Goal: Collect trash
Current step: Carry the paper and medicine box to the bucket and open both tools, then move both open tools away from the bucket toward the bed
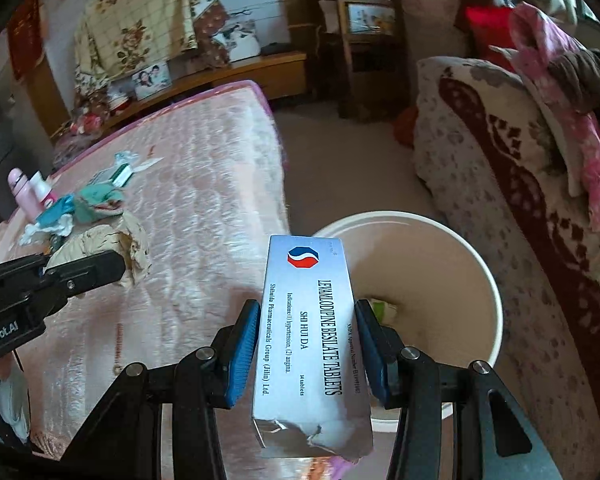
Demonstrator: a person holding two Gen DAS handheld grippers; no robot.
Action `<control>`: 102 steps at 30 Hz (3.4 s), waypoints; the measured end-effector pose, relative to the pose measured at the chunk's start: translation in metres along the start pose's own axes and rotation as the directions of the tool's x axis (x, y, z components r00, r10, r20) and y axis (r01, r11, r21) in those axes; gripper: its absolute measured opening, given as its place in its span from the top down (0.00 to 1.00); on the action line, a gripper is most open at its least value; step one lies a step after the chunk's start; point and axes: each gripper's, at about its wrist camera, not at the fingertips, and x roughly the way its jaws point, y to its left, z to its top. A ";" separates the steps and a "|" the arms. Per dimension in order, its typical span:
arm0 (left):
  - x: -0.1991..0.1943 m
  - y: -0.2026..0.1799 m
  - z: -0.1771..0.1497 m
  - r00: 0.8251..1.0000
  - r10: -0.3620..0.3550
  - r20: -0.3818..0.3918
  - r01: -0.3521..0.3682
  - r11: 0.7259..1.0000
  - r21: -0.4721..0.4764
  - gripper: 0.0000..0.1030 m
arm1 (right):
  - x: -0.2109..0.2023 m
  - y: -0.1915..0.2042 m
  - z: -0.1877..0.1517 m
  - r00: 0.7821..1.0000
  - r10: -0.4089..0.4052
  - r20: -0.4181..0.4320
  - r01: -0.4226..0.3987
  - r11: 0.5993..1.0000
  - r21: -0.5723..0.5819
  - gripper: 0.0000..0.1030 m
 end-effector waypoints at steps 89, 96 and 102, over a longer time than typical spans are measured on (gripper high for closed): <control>-0.075 0.139 -0.051 0.964 0.255 0.069 -0.237 0.951 -0.200 0.48 | 0.034 0.103 0.027 0.994 0.099 -0.038 -0.102 0.990 -0.095 0.33; -0.124 0.206 -0.066 0.943 0.324 0.076 -0.286 0.906 -0.313 0.48 | 0.055 0.157 0.029 0.978 0.191 -0.084 -0.202 0.968 -0.147 0.33; -0.152 0.262 -0.065 0.928 0.359 0.101 -0.290 0.864 -0.413 0.38 | 0.072 0.201 0.044 0.964 0.245 -0.106 -0.262 0.945 -0.195 0.32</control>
